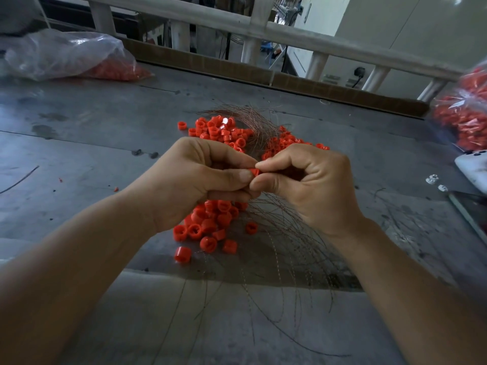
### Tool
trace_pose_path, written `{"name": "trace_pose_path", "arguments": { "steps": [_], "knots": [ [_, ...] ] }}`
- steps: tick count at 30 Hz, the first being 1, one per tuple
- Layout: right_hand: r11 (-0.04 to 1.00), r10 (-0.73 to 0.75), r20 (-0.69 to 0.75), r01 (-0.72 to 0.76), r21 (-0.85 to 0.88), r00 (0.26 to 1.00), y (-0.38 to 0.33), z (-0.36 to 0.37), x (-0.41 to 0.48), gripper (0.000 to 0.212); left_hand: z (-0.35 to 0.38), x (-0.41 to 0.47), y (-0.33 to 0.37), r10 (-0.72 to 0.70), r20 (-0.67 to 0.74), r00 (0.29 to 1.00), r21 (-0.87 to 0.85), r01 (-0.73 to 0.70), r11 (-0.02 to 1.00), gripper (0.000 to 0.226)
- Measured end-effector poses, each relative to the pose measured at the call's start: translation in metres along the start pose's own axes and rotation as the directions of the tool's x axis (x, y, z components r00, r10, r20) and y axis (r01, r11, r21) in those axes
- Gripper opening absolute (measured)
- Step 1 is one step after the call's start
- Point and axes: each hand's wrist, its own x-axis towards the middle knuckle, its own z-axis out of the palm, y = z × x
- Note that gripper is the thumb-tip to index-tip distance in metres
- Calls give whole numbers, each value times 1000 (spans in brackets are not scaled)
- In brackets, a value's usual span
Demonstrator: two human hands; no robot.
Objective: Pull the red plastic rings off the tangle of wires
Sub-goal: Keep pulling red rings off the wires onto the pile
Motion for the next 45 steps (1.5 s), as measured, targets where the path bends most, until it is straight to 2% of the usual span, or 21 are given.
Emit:
{"name": "trace_pose_path", "arguments": {
  "steps": [3,5,8,10,14,16,19,21,25,35,37,40,42,45],
  "knots": [
    [987,94,94,-105,123,991,-2,-2,2,33,-2,-1,2,-27,55,998,-33,28,999,25],
    [993,75,167,-88,72,983,-2,-4,3,41,-3,-2,2,-40,81,996,-45,44,998,32],
    [998,60,270,-65,9,961,-5,-6,5,29,-3,-2,3,-54,107,993,-54,60,997,42],
    [999,34,278,-34,-3,960,-7,-8,5,18,-2,-2,3,-50,130,990,-73,60,996,42],
    [995,-9,205,28,-91,979,-8,-3,5,27,1,-3,3,8,127,992,-102,5,995,45],
    [992,-9,188,32,-119,982,-8,-1,4,31,5,-4,3,73,104,992,4,-74,997,55],
    [987,14,220,21,-157,976,-6,-1,1,8,12,-7,2,174,92,980,238,-192,952,64],
    [985,24,221,15,-174,975,-6,0,-1,2,14,-8,1,186,94,978,259,-204,944,65],
    [983,35,190,0,-182,981,-8,4,-2,6,16,-10,1,190,92,977,210,-205,956,58],
    [994,36,133,-22,-104,991,-9,5,-1,9,9,-6,3,116,47,992,109,-120,987,62],
    [996,44,138,-34,-77,989,-10,4,0,27,7,-4,4,118,23,993,110,-119,987,56],
    [987,149,206,-158,26,967,-11,0,0,56,3,-3,6,137,27,990,24,-138,990,48],
    [979,161,251,-186,79,954,-13,0,-1,54,1,-3,8,144,57,988,-68,-140,988,46],
    [974,163,232,-194,117,959,-17,0,0,38,-2,-2,9,158,65,985,-147,-147,978,49]
  ]
}}
